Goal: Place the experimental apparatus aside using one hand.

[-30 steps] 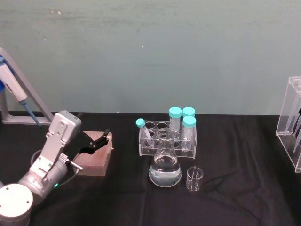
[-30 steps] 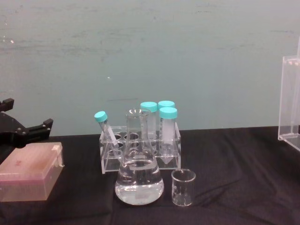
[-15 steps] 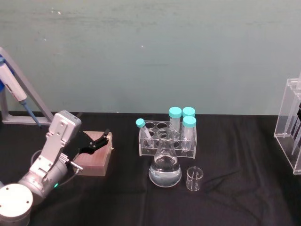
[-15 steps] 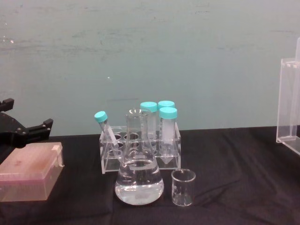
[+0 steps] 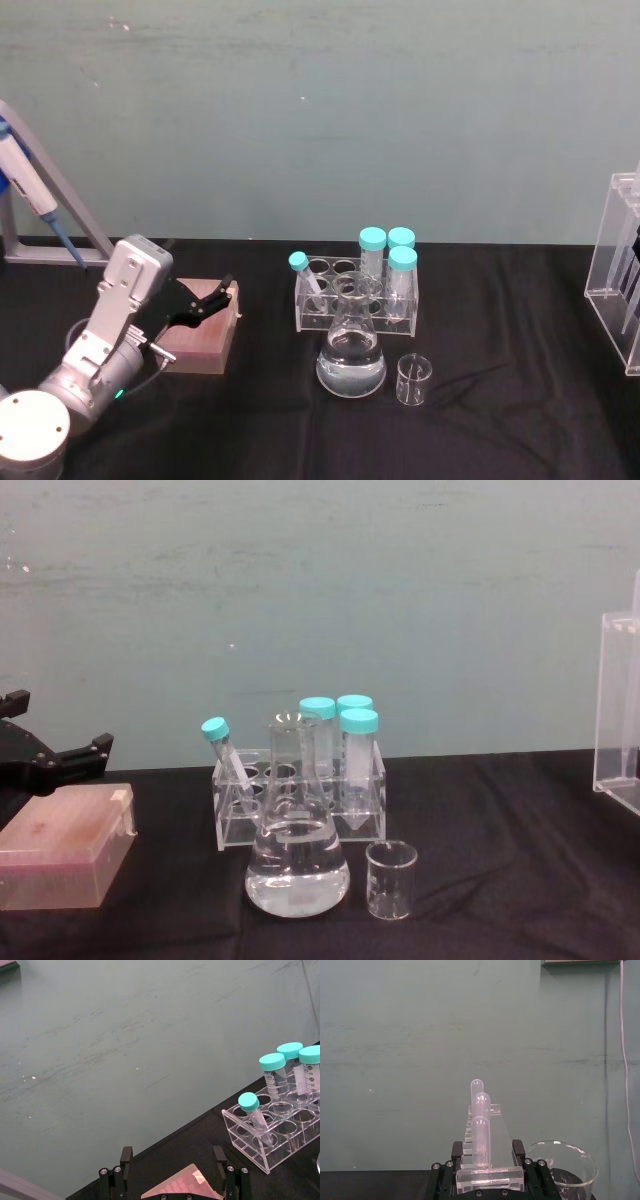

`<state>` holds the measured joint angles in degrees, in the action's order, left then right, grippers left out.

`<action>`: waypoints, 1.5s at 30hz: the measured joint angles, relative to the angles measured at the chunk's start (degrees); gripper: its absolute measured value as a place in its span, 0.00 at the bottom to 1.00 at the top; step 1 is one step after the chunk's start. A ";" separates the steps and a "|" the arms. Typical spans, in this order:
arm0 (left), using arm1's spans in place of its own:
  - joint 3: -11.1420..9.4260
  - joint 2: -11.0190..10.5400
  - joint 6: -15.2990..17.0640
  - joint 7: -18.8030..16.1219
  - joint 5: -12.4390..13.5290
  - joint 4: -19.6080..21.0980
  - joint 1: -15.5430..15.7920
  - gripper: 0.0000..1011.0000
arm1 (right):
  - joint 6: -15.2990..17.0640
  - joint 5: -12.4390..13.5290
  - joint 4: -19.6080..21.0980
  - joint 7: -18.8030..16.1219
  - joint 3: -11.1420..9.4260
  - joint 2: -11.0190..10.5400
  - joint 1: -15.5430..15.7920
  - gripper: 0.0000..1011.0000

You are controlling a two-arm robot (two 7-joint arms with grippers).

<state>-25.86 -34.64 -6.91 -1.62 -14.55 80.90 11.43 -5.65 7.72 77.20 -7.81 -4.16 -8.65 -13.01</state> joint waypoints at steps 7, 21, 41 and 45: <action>0.00 0.00 0.00 0.00 0.00 0.00 0.00 0.99 | -0.15 -0.20 -0.31 0.05 0.00 -0.13 0.01 0.60; 0.00 0.00 0.00 0.00 0.00 0.00 0.00 0.99 | -0.29 -0.28 -0.75 -0.02 -0.14 -0.35 -0.01 0.60; 0.00 0.00 0.00 0.00 0.00 0.00 0.00 0.99 | 0.51 -0.42 -0.74 -0.25 -0.04 -0.74 0.13 0.60; 0.00 0.00 0.00 0.00 0.01 0.00 0.00 0.99 | 0.74 -0.43 -0.74 -0.25 0.01 -0.72 0.19 0.60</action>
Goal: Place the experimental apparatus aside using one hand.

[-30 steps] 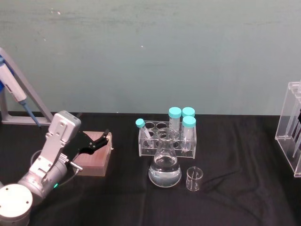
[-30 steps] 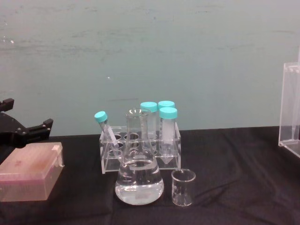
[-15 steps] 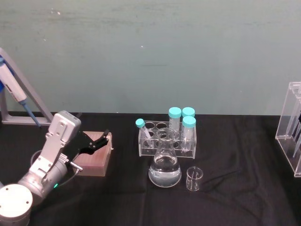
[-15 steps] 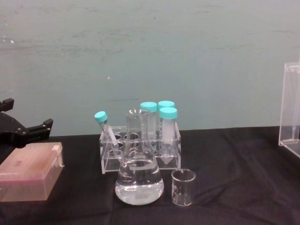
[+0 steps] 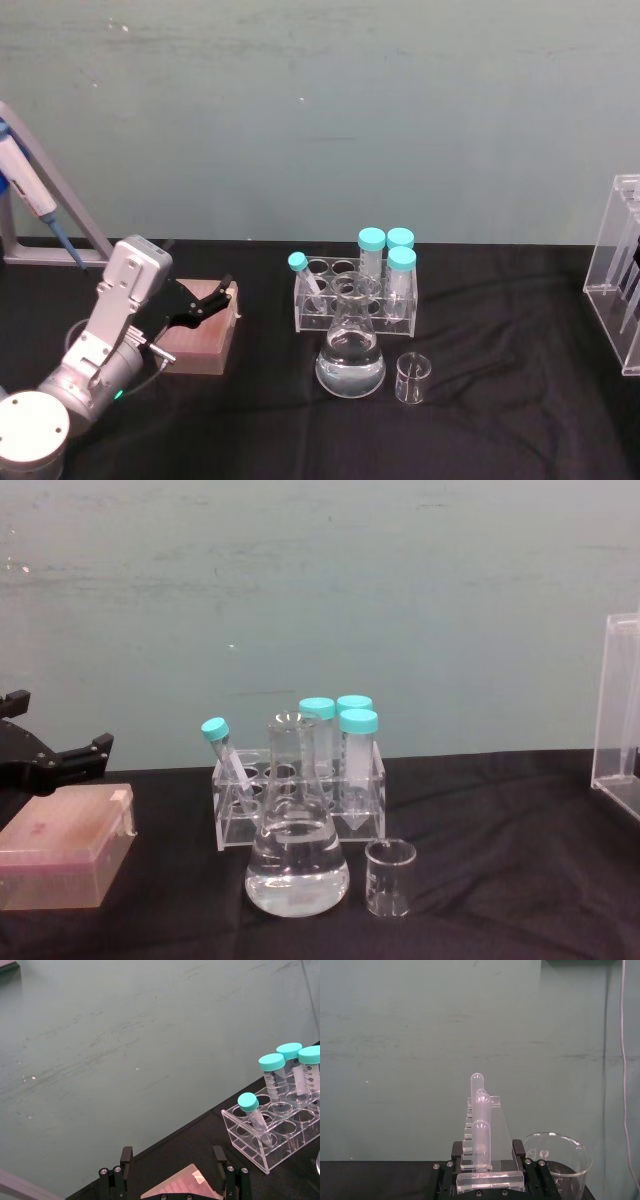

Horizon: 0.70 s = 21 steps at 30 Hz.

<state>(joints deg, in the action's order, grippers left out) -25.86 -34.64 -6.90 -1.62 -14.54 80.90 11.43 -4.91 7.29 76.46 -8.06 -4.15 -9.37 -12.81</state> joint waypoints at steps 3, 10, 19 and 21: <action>0.00 0.00 0.00 0.00 -0.01 0.00 0.00 0.99 | 0.16 0.00 0.07 0.01 0.00 0.03 0.08 0.60; 0.00 0.00 0.00 0.00 -0.01 0.00 0.00 0.99 | 0.27 0.00 0.20 0.04 -0.01 0.07 0.16 0.60; 0.00 0.00 0.00 0.00 0.00 0.00 0.00 0.99 | 0.28 0.03 0.19 0.06 0.02 0.07 0.14 0.60; 0.00 0.00 0.00 0.00 0.00 0.00 0.00 0.99 | 0.28 0.04 0.18 0.06 0.02 0.07 0.13 0.60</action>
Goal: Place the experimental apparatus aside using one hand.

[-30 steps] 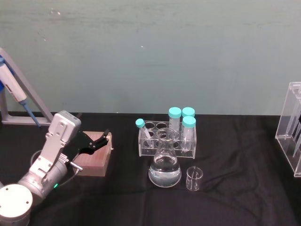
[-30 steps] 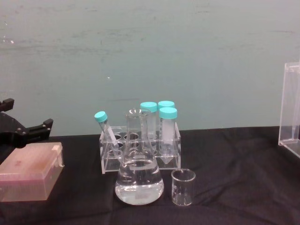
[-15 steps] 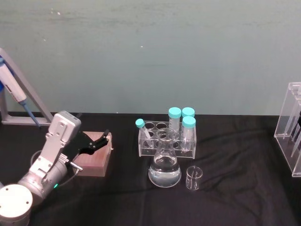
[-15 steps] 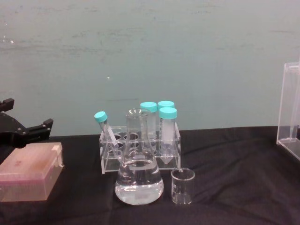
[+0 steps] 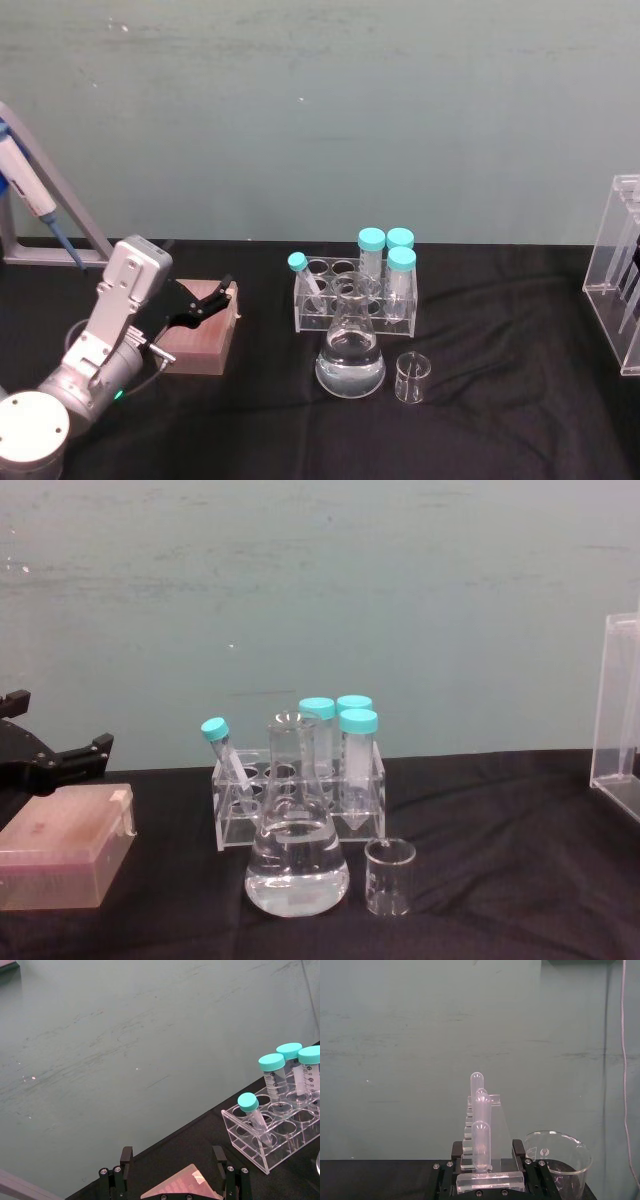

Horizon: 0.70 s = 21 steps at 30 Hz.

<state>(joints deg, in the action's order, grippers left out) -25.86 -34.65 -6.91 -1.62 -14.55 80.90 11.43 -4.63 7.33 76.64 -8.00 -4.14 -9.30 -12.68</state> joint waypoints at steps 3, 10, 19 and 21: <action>0.00 0.00 0.00 0.00 0.00 0.00 0.00 0.99 | 0.00 0.01 -0.01 0.01 0.00 0.00 -0.01 0.60; 0.00 0.00 0.00 0.00 0.00 0.00 0.00 0.99 | -0.01 0.02 -0.01 0.00 0.00 0.00 -0.03 0.60; 0.00 0.00 0.00 0.00 0.00 0.00 0.00 0.99 | -0.01 0.02 -0.03 0.00 0.00 0.01 -0.03 0.76; 0.00 0.00 0.00 0.00 0.00 0.00 0.00 0.99 | -0.01 0.02 -0.03 0.00 0.00 0.01 -0.03 0.83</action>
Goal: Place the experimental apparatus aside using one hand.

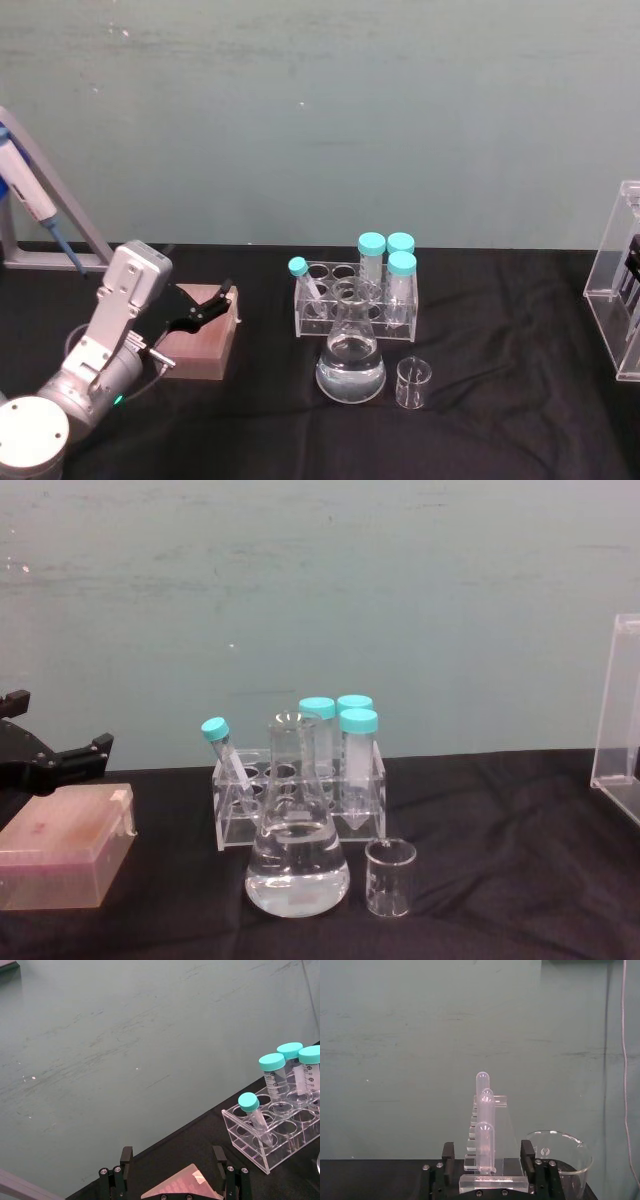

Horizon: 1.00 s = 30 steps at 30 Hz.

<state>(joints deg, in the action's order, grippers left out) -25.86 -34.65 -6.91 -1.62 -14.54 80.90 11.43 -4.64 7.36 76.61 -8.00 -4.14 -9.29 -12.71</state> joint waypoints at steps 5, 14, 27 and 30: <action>0.00 0.00 0.00 0.00 -0.01 0.00 0.00 0.99 | -0.03 0.00 0.00 0.00 0.00 0.00 0.00 0.94; 0.00 0.00 0.00 0.00 0.00 0.00 0.00 0.99 | -0.03 -0.01 0.01 0.00 0.00 0.00 0.00 0.99; 0.00 0.00 0.00 0.00 -0.01 0.00 0.00 0.99 | -0.03 -0.01 0.01 0.00 0.00 0.00 0.00 0.99; 0.00 0.00 0.00 0.00 0.00 0.00 0.00 0.99 | 0.09 -0.16 0.18 0.01 0.05 -0.07 0.03 0.99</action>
<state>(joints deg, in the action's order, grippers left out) -25.86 -34.64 -6.91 -1.62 -14.55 80.90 11.43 -4.55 7.20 76.79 -7.99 -4.09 -9.36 -12.68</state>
